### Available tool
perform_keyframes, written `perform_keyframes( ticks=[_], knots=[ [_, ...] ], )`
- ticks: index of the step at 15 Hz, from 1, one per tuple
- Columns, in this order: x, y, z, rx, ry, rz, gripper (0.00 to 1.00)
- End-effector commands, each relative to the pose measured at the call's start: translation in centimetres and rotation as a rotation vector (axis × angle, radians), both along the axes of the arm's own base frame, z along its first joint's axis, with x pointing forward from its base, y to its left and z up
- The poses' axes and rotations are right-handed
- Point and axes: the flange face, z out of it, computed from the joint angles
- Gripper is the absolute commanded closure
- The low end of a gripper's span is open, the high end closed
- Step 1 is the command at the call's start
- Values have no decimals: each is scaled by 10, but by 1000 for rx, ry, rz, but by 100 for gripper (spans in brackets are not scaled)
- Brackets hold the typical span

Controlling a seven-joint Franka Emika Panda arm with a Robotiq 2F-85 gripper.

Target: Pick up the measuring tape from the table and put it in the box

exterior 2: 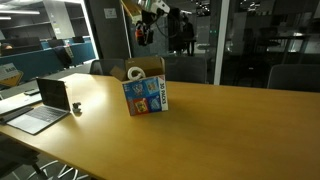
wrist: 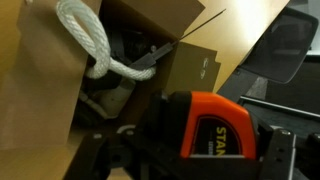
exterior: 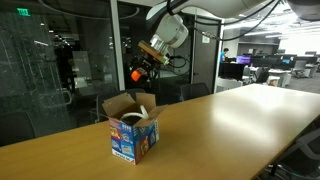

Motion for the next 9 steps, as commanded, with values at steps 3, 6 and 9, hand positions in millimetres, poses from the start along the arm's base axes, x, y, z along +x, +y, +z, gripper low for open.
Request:
perform_keyframes(
  ticks=[3, 6, 9],
  knots=[
    [24, 37, -73, 126, 105, 122, 39],
    [32, 43, -116, 132, 177, 150, 39],
    [41, 39, -140, 125, 223, 159, 39]
  ],
)
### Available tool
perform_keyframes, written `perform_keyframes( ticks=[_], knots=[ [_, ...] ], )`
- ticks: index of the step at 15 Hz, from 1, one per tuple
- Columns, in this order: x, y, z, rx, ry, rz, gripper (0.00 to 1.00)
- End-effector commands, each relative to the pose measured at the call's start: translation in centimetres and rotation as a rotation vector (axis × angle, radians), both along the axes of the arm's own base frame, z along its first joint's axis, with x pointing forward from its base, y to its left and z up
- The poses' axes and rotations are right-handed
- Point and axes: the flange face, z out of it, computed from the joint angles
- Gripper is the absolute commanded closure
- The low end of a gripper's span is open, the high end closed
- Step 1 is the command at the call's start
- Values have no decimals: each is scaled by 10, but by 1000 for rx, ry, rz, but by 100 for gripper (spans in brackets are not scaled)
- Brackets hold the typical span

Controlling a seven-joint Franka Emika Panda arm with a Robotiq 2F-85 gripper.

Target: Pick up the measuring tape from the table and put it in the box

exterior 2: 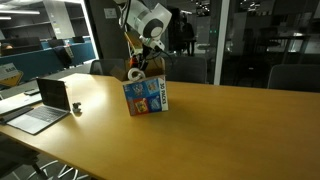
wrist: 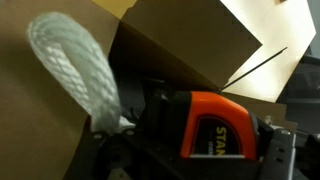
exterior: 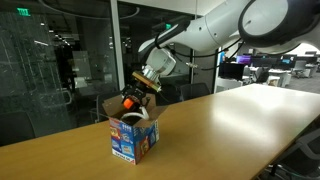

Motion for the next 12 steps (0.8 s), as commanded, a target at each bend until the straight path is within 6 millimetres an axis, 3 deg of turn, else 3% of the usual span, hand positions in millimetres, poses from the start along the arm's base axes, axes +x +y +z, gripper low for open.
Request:
perform_keyframes(
  ticks=[1, 3, 4, 12],
  knots=[
    [22, -2, -2, 32, 18, 21, 39],
    [27, -5, -8, 20, 34, 25, 39],
    [29, -6, -10, 13, 46, 30, 3],
    [41, -15, 3, -16, 50, 51, 0]
  ],
)
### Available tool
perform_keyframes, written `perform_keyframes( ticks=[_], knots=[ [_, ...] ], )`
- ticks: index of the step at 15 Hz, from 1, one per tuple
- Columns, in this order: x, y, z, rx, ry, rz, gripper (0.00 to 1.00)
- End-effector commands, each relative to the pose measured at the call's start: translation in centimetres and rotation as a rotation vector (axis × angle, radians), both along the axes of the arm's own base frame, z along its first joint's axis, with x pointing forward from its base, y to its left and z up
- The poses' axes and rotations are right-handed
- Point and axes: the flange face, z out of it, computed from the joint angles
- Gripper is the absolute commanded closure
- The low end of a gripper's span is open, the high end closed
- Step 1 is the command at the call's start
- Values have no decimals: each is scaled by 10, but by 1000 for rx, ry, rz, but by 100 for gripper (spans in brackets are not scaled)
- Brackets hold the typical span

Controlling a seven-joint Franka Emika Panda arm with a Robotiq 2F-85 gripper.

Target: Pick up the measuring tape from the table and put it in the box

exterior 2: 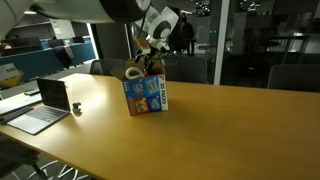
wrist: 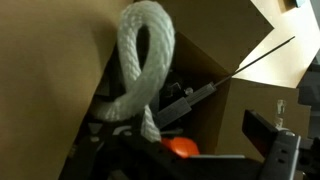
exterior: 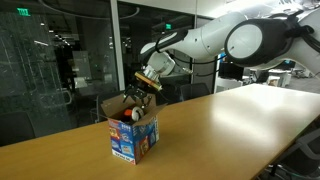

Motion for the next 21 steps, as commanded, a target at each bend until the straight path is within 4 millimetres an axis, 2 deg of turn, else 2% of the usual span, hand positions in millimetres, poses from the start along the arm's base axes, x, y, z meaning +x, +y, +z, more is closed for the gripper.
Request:
perform_keyframes(
  ticks=[1, 3, 7, 11, 14, 18, 19, 21],
  knots=[
    [9, -2, 18, -35, -4, 12, 0],
    [4, -10, 41, -122, -10, 86, 0],
    [-10, -35, 115, -336, -54, 202, 0],
    [-30, -69, 193, -524, -148, 259, 0],
    [-49, -94, 241, -651, -244, 313, 0],
    [-70, -123, 276, -740, -372, 314, 0],
    [-74, -128, 279, -745, -394, 298, 0],
    [-80, -133, 272, -726, -416, 282, 0]
  ],
)
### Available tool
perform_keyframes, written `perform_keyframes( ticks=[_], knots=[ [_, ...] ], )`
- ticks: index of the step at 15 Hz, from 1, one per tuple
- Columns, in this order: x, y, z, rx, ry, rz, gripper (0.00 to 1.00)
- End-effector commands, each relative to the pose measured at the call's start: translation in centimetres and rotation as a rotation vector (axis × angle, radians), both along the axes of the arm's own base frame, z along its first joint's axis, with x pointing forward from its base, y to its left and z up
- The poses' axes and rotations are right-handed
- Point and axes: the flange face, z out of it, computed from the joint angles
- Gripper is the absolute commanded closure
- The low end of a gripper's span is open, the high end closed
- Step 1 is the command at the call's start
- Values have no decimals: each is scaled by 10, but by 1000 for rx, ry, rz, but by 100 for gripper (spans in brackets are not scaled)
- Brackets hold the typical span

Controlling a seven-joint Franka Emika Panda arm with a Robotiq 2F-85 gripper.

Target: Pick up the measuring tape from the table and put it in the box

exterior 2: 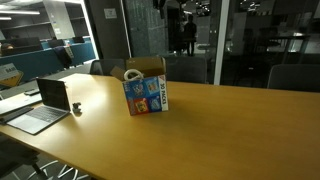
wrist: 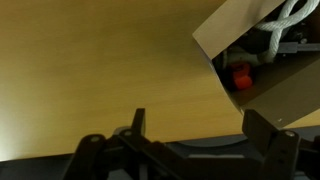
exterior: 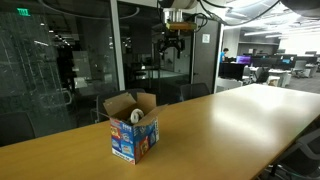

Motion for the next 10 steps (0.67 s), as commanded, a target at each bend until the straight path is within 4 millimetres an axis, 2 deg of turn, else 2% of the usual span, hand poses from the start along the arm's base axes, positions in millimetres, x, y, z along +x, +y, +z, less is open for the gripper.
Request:
perform_keyframes(
  ticks=[1, 4, 7, 10],
  knots=[
    [-25, -12, -13, 16, -23, 12, 0],
    [-47, -15, -48, 99, 67, 1, 0],
    [-78, -19, -85, 173, 199, -16, 0],
    [-116, -28, -106, 195, 263, 4, 0]
  ],
)
